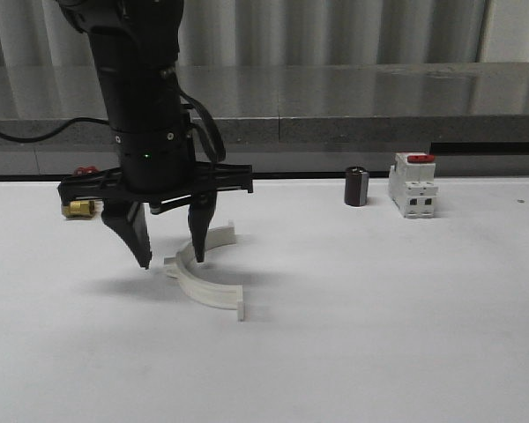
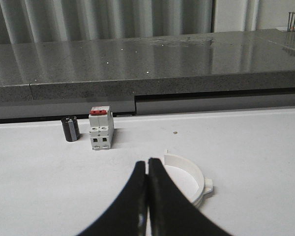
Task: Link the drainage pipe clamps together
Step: 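Lower the clamp half onto the table and open the left gripper, then raise the left gripper away from the placed clamp half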
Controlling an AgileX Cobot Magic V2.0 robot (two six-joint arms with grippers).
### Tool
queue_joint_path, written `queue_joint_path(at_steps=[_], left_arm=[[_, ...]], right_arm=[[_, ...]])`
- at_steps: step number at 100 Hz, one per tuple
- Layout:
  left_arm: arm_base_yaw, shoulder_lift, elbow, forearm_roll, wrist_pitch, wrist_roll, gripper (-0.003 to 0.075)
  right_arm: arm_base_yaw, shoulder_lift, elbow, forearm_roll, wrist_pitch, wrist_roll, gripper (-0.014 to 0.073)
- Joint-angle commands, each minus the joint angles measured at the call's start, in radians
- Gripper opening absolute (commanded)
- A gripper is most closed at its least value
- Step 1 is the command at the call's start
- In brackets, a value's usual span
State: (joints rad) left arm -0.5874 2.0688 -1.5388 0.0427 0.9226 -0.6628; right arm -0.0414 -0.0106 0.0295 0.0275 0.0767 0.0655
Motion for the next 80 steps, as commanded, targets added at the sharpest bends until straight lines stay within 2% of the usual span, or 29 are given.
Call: queue_joint_path(at_steps=[1,17,31,40,53,67,80], left_arm=[[0.004,-0.054,-0.030,0.015,-0.015,-0.013,0.0501],[0.004,-0.097,-0.030,0.057,-0.072,-0.013,0.0479],[0.002,-0.179,-0.030,0.119,-0.123,0.025,0.0387],[0.004,-0.241,-0.030,0.122,-0.159,0.128,0.0262],[0.016,-0.328,-0.028,0.113,-0.179,0.328,-0.0016],[0.073,-0.402,-0.021,0.070,-0.172,0.502,-0.0020],[0.159,-0.477,0.043,-0.068,-0.218,0.679,-0.0020]], right_arm=[[-0.004,-0.020,-0.017,-0.003,-0.085,-0.006,-0.0060],[-0.004,-0.020,-0.017,-0.003,-0.085,-0.006,-0.0060],[-0.004,-0.020,-0.017,-0.003,-0.085,-0.006,-0.0060],[-0.004,-0.020,-0.017,-0.003,-0.085,-0.006,-0.0060],[-0.004,-0.020,-0.017,-0.003,-0.085,-0.006,-0.0060],[-0.004,-0.020,-0.017,-0.003,-0.085,-0.006,-0.0060],[-0.004,-0.020,-0.017,-0.003,-0.085,-0.006,-0.0060]])
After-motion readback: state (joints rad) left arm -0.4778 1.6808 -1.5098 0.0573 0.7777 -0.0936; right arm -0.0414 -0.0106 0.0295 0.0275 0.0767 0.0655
